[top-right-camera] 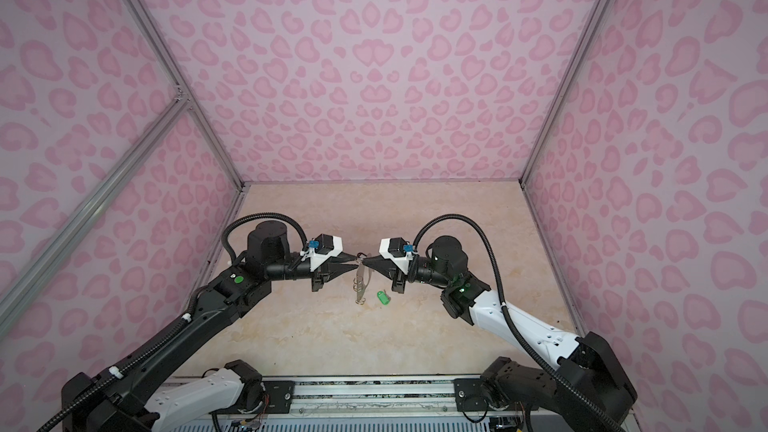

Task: Put the keys on the keyring

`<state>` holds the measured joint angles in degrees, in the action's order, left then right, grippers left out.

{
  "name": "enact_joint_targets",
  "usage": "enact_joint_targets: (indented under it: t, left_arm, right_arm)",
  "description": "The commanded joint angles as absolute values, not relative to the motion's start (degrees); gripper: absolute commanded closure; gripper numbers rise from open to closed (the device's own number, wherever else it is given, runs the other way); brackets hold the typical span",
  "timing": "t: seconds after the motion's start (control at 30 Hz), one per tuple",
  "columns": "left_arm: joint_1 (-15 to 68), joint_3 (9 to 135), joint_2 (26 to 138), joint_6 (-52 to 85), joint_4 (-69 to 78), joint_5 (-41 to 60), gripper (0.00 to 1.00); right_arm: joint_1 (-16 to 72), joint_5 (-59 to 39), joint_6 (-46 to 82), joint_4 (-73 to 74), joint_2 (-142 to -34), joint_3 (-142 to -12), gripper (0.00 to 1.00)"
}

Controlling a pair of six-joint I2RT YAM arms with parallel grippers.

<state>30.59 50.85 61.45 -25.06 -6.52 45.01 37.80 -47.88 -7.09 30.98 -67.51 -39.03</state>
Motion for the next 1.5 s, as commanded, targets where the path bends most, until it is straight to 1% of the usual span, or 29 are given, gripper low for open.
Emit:
enact_joint_targets:
  t: [0.0, 0.1, 0.33, 0.43, 0.5, 0.53, 0.57, 0.6, 0.7, 0.8, 0.87, 1.1, 1.2, 1.27, 1.47]
  left_arm:
    - [30.5, 50.6, 61.51, -23.83, -3.31, 46.84, 0.79]
    - [30.5, 50.54, 61.7, -23.77, -2.99, 47.09, 0.8]
    - [30.5, 51.18, 62.22, -24.9, -4.61, 48.68, 0.86]
    - [30.5, 51.89, 62.67, -25.61, -5.73, 49.63, 0.91]
    - [30.5, 52.48, 62.84, -26.07, -6.38, 50.01, 0.96]
    - [30.5, 52.75, 62.92, -26.57, -6.86, 49.94, 0.97]
    - [30.5, 53.14, 62.93, -27.23, -7.35, 49.39, 0.97]
    - [30.5, 53.45, 62.85, -28.22, -7.95, 48.71, 0.97]
    - [30.54, 53.12, 61.52, -33.0, -8.37, 46.33, 0.97]
    - [30.74, 52.38, 60.58, -38.06, -8.43, 43.44, 0.97]
    - [31.55, 52.65, 60.47, -41.64, -9.1, 40.2, 0.97]
    - [34.48, 51.58, 59.79, -53.25, -7.37, 30.84, 0.97]
    - [35.49, 50.27, 59.54, -57.6, -5.92, 28.24, 0.97]
    - [36.41, 49.53, 59.63, -59.16, -4.77, 25.45, 0.97]
    - [36.47, 49.63, 60.79, -57.69, -3.91, 24.08, 0.97]
  right_arm:
    - [38.06, -48.83, -6.41, 34.08, -67.54, -39.2, 1.0]
    - [38.15, -48.83, -6.47, 33.72, -67.74, -39.44, 1.0]
    - [38.31, -48.65, -6.99, 33.53, -68.11, -39.9, 1.0]
    - [38.5, -48.59, -7.11, 33.34, -68.29, -40.01, 1.0]
    - [38.51, -48.42, -7.59, 32.58, -68.29, -40.04, 1.0]
    - [38.54, -48.36, -8.02, 31.35, -68.15, -40.15, 0.99]
    - [38.25, -48.06, -9.68, 27.29, -67.39, -40.86, 0.88]
    - [37.93, -46.85, -12.88, 20.93, -66.19, -41.94, 0.8]
    - [37.36, -40.3, -20.76, 6.67, -62.38, -43.18, 0.74]
    - [36.54, -35.4, -21.72, 2.22, -60.26, -42.85, 0.73]
    - [36.48, -33.62, -21.28, 1.89, -59.62, -41.99, 0.73]
    - [36.52, -31.0, -19.02, 2.81, -60.38, -39.78, 0.73]
    - [36.53, -31.66, -18.49, 2.08, -60.81, -39.55, 0.75]
    - [36.48, -31.43, -18.8, 1.04, -61.23, -39.63, 0.76]
    - [36.3, -28.59, -16.65, -1.64, -63.94, -40.91, 0.78]
